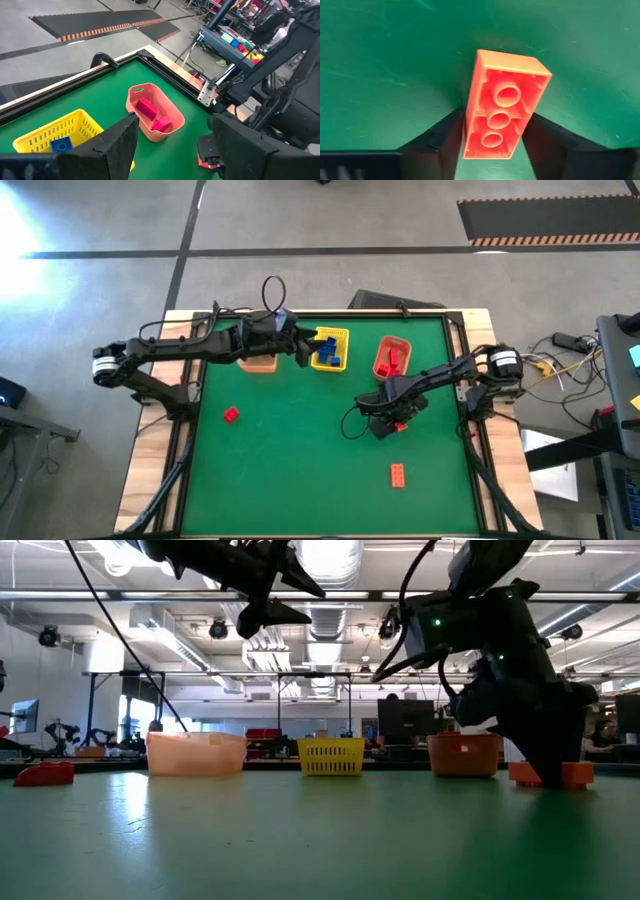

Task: Sort & place blocks by color
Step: Put the orange game piece into the light orange bin

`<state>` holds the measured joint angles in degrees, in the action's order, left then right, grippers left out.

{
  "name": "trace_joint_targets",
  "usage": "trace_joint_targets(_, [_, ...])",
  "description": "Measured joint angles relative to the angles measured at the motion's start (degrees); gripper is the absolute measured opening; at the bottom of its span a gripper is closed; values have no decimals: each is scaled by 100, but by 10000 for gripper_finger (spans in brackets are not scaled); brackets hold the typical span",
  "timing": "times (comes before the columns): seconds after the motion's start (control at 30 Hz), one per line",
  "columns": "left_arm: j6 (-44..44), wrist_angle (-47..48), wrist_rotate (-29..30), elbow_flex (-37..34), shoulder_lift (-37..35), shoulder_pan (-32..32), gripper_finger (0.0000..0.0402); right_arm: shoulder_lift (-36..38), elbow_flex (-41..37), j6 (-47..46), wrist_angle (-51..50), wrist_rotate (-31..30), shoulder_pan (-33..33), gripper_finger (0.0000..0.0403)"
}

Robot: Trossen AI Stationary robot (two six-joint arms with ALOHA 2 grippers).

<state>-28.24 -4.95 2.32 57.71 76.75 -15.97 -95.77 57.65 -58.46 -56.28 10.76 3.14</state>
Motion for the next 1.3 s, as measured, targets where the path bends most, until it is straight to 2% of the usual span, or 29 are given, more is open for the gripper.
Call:
trace_joint_targets(0.13, [-10,0,-289,0,-32,0,235,79,-5,24,50,-10,-2,123])
trace_joint_targets(0.3, [-8,0,-664,2,-181,61,235,582,-9,129,251,-26,-21,123])
trace_joint_targets(0.4, [-6,-2,-703,2,-333,109,235,1009,-11,367,758,-132,-80,123])
trace_joint_targets(0.57, [7,-11,-723,2,-611,169,235,1752,-13,1060,2458,-594,-212,123])
trace_joint_targets(0.7, [14,-80,-835,2,-848,199,235,2090,-13,2175,4350,-967,-240,123])
trace_joint_targets(0.83, [16,-308,-1219,11,-931,285,235,2166,-13,2863,6066,-1180,-275,123])
trace_joint_targets(0.93, [19,-501,-1530,11,-920,390,235,2091,-13,3208,6834,-1214,-289,123])
trace_joint_targets(1.07, [38,-710,-1659,11,-800,585,235,2014,-15,3379,7225,-1193,-291,123])
trace_joint_targets(1.3, [53,-884,-1663,11,-491,786,235,1945,-15,3450,7179,-1187,-293,123])
